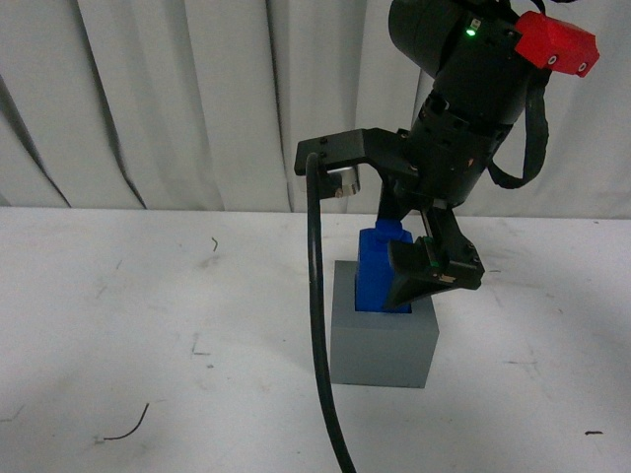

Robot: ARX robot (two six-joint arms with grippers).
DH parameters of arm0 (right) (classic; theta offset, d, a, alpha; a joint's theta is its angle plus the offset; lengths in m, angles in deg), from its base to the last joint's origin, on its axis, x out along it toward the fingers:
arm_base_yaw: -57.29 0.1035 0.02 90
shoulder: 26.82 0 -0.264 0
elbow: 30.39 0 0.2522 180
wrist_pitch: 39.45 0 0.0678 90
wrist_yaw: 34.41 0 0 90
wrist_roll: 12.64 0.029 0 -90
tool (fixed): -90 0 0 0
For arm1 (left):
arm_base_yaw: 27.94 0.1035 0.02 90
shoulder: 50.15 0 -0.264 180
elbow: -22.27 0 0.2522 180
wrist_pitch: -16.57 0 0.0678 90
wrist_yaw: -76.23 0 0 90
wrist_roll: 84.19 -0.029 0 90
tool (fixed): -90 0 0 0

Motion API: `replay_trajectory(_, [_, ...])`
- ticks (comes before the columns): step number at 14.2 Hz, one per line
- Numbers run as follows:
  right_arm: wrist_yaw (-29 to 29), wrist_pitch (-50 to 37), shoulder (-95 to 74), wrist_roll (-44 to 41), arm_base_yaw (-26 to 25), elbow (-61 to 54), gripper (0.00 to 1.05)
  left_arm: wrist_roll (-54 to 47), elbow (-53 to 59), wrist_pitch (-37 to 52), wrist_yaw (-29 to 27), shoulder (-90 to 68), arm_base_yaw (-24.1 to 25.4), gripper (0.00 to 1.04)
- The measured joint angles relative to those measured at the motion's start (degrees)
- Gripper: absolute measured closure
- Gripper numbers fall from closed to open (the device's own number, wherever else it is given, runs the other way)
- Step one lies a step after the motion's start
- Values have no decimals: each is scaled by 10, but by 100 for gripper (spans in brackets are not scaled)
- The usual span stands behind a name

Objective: Insert blue part into gray base

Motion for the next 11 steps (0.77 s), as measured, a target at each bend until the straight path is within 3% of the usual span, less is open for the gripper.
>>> replay_trajectory(8, [90,-87,155,-2,-33,-139,6,0,0,0,0,0,0,7])
replay_trajectory(9, [111,-131,187,0,-44,-172,6,0,0,0,0,0,0,7])
replay_trajectory(11, [165,-308,281,48,-84,-282,6,0,0,0,0,0,0,7])
